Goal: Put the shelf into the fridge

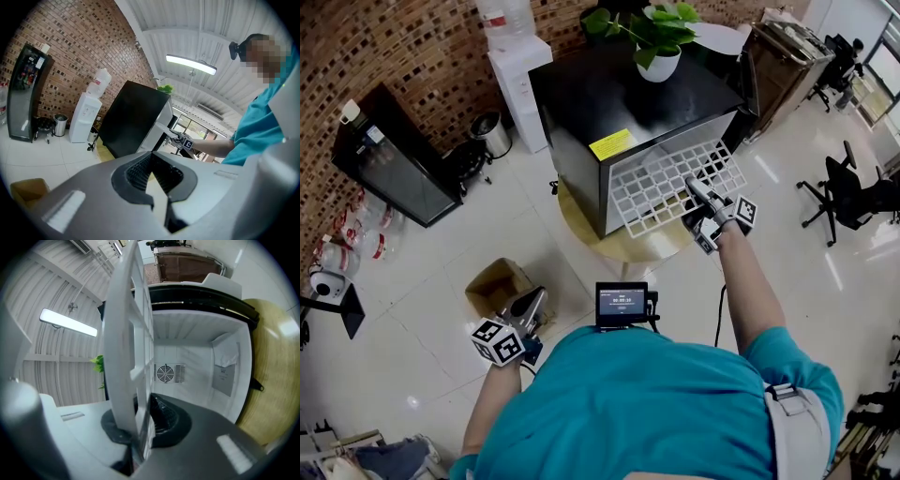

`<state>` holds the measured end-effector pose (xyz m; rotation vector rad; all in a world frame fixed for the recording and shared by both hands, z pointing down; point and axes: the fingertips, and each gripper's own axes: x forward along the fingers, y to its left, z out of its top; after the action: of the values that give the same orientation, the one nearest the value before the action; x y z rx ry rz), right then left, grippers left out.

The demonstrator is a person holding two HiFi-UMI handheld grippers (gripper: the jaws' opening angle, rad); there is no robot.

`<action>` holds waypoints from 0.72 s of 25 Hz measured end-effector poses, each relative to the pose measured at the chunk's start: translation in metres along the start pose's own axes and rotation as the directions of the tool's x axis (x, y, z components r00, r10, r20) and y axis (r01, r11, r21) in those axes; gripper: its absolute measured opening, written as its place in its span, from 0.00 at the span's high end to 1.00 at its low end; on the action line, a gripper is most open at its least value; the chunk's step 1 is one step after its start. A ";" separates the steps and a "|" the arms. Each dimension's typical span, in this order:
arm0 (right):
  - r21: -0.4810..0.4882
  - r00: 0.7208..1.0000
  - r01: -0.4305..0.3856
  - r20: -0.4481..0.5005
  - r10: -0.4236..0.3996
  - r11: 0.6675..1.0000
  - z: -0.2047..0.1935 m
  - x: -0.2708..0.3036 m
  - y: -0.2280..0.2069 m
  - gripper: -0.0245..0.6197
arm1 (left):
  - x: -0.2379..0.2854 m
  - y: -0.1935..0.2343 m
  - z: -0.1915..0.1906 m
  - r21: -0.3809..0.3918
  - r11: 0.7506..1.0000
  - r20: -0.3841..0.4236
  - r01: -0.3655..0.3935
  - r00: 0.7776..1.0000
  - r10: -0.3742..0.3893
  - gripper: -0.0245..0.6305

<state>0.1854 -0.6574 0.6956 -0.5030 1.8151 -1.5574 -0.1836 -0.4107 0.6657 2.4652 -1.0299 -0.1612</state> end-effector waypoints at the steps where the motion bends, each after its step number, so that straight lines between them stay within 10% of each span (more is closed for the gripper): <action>1: -0.004 1.000 0.004 -0.004 -0.004 1.000 0.000 -0.001 0.001 0.92 | 0.000 0.000 0.000 0.000 1.000 -0.001 0.002 1.000 -0.002 0.96; 18: 0.009 0.998 -0.010 -0.059 0.011 1.000 0.002 -0.005 0.000 0.92 | 0.003 0.003 -0.003 -0.015 1.000 -0.007 0.001 1.000 -0.001 0.96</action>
<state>0.1904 -0.6561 0.6966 -0.4464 1.8515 -1.5881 -0.1827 -0.4133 0.6694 2.4514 -1.0204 -0.1598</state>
